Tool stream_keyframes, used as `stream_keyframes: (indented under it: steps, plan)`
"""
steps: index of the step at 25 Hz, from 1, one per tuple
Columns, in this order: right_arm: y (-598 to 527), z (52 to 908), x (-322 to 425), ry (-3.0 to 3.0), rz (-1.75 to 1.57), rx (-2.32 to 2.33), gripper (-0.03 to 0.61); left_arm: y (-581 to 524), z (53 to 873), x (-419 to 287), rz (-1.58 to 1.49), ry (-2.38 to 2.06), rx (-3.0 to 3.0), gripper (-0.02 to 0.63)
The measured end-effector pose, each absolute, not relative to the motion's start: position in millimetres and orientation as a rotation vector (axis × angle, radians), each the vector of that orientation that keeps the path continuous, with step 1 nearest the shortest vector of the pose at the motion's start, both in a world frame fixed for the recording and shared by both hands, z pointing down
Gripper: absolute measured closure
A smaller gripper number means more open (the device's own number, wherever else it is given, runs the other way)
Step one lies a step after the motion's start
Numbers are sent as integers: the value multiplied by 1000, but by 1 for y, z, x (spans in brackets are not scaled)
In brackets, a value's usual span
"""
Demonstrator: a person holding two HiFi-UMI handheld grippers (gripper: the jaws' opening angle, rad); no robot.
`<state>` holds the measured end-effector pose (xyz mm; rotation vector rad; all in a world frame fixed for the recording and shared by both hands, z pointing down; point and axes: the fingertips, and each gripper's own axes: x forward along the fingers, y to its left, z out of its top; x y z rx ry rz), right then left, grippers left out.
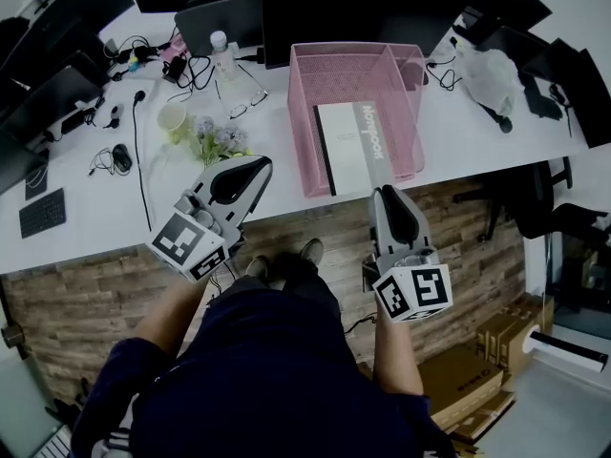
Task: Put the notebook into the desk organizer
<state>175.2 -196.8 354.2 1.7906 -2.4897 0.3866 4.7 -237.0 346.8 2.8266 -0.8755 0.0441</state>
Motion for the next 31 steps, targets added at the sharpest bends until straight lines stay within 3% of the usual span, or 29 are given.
stream_keyframes:
  steps: [13, 31]
  plan:
    - [-205, 357, 177, -2485, 399, 1807, 572, -247, 350, 6, 49, -869, 2822, 586]
    - [-220, 365, 184, -2443, 324, 1763, 574, -263, 356, 13, 58, -871, 2812, 586]
